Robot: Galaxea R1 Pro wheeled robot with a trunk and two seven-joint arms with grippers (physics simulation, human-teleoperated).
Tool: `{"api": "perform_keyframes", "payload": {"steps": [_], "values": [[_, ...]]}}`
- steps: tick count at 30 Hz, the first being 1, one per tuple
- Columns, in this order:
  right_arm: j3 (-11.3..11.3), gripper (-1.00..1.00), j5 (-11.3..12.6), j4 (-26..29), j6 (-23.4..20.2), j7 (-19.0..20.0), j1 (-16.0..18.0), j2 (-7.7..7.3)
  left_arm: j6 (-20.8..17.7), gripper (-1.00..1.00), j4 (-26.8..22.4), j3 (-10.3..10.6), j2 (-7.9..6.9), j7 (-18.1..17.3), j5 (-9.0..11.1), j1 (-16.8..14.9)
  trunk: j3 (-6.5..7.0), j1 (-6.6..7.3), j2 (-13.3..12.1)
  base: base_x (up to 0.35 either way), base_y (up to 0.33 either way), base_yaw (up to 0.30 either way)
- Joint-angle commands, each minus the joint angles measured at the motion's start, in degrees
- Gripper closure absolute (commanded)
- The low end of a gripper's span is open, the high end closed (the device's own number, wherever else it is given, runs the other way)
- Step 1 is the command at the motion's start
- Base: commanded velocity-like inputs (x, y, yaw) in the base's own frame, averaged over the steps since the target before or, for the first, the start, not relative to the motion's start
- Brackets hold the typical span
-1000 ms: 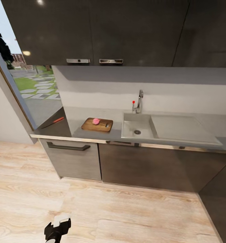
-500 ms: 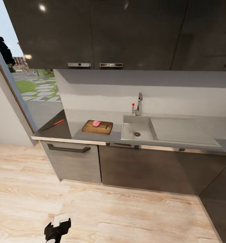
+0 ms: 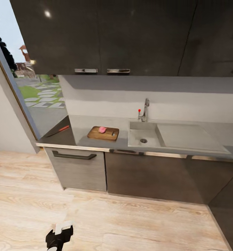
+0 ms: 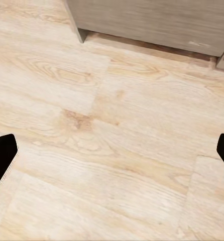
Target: In the kitchen, take the Vidalia onion out of the sink, dice it on the chopping board with the paring knife, put the diced onion into the bowl on the countertop, then place both the paring knife and the chopping board into the sink.
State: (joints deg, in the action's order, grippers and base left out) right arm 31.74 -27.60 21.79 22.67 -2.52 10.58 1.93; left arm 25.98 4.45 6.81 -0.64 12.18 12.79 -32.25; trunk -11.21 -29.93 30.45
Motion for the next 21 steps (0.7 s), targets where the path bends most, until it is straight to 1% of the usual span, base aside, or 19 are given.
{"api": "perform_keyframes", "payload": {"steps": [1,8,21], "values": [[0.34,-1.0,-0.61,0.0,0.18,-0.2,0.04,0.04,0.3,-1.0,0.21,0.49,0.02,0.04,0.39,-0.09,-0.03,-0.02,0.09,0.0,0.283,0.0],[0.34,-1.0,-0.61,0.0,0.18,-0.2,0.06,0.02,0.3,-1.0,0.21,0.5,0.02,0.04,0.39,-0.09,0.32,-0.02,0.09,0.0,0.29,0.0],[0.34,-1.0,-0.61,0.0,0.18,-0.2,0.04,0.04,0.3,-1.0,0.21,0.5,0.02,0.04,0.39,-0.09,0.37,-0.02,0.09,0.0,0.292,0.0]]}}
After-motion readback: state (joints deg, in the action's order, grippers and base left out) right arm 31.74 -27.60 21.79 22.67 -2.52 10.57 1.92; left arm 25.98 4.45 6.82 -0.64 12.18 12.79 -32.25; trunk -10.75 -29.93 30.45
